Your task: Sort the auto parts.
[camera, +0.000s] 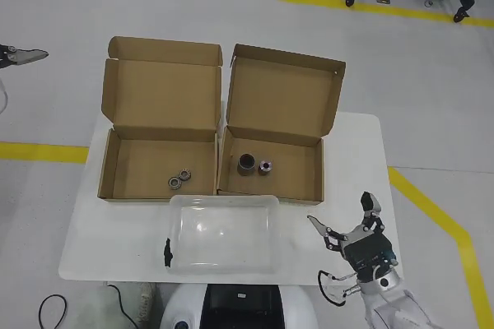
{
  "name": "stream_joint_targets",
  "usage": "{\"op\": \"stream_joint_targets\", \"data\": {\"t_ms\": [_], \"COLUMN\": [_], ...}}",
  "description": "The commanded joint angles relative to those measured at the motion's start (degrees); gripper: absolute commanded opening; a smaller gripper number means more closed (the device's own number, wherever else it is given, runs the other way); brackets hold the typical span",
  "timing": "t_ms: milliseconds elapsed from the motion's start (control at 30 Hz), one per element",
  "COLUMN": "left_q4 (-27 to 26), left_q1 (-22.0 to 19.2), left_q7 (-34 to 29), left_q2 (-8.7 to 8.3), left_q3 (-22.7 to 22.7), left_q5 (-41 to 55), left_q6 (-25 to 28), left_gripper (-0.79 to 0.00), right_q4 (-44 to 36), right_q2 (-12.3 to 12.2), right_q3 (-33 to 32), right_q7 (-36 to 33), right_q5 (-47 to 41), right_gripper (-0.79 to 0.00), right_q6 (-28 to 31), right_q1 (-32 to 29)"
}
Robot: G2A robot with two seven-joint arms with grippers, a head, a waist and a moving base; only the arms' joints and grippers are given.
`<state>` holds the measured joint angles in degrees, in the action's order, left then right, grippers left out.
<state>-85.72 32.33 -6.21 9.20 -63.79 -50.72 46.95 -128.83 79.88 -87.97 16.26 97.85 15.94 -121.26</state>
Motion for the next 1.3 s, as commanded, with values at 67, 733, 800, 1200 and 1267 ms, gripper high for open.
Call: {"op": "stream_joint_targets", "data": {"t_ms": [67,733,800,1200,1267], "left_q4": [0.0,0.0,0.0,0.0,0.0], "left_q1": [0.0,0.0,0.0,0.0,0.0], "left_q7": [0.0,0.0,0.0,0.0,0.0], "left_q2": [0.00,0.00,0.00,0.00,0.00], "left_q3": [0.0,0.0,0.0,0.0,0.0], "left_q5": [0.0,0.0,0.0,0.0,0.0], "left_q6": [0.0,0.0,0.0,0.0,0.0], "left_gripper": [0.000,0.000,0.000,-0.001,-0.001], "right_q4": [-1.6,-3.3,-3.3,-3.3,-3.3], "right_q2": [-0.2,-1.0,-1.0,-1.0,-1.0], "right_q3": [-0.4,1.4,1.4,1.4,1.4], "right_q7": [1.8,2.0,2.0,2.0,2.0], "right_q5": [0.8,2.6,2.6,2.6,2.6], "right_gripper": [0.000,0.000,0.000,0.000,0.000], "right_q6": [-1.9,-2.8,-2.8,-2.8,-2.8], "right_q1": [-3.1,-4.1,-4.1,-4.1,-4.1]}}
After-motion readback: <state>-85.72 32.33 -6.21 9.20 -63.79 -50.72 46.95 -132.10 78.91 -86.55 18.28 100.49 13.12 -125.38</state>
